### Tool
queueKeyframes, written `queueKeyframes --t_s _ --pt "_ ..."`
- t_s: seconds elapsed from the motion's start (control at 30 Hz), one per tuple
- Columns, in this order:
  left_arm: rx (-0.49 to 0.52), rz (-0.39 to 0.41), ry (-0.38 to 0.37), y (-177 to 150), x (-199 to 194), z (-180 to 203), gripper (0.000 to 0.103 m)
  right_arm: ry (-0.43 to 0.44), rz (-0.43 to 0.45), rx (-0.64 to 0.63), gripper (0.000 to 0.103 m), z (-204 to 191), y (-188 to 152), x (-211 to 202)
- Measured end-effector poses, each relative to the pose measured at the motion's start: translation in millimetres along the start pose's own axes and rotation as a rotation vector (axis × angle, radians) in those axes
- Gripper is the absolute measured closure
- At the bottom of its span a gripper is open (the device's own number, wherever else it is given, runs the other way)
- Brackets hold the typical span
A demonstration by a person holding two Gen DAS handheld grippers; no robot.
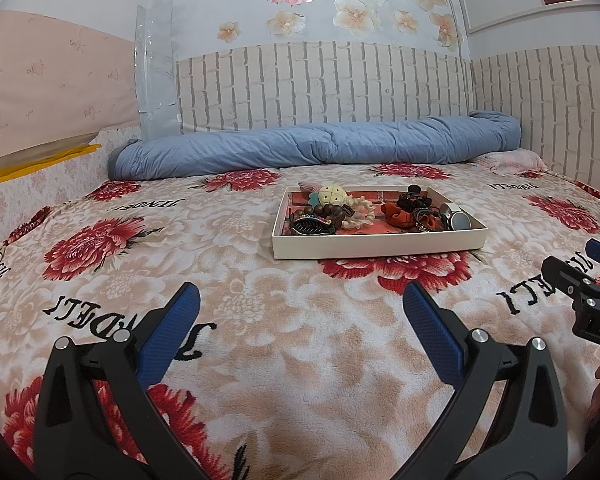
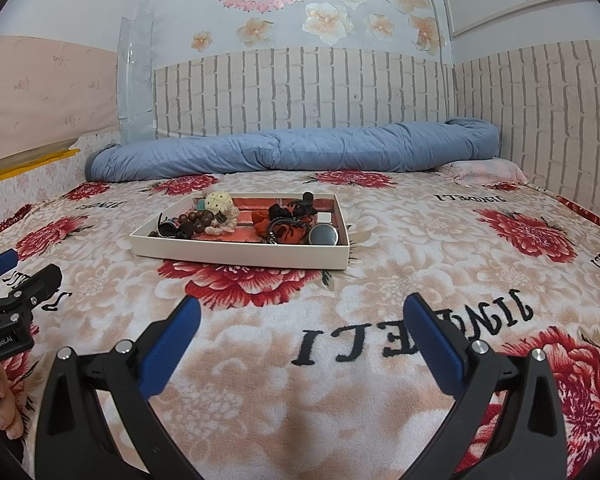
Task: Organize jewelry
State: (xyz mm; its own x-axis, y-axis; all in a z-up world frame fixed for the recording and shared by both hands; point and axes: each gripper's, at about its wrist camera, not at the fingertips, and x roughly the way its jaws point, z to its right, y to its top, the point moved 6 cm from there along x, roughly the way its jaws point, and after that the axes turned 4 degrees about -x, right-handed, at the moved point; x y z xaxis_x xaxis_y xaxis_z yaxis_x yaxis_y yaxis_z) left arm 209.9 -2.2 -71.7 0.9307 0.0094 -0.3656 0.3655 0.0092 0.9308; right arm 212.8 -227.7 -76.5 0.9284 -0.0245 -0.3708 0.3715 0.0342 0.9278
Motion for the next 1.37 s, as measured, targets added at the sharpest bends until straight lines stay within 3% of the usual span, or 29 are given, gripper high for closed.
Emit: queueKeyframes --t_s 1.37 --pt "0.009 0.004 0.0 -0.5 -0.9 -0.8 0.005 0.0 -0.001 0.0 0.004 0.2 0.6 -1.1"
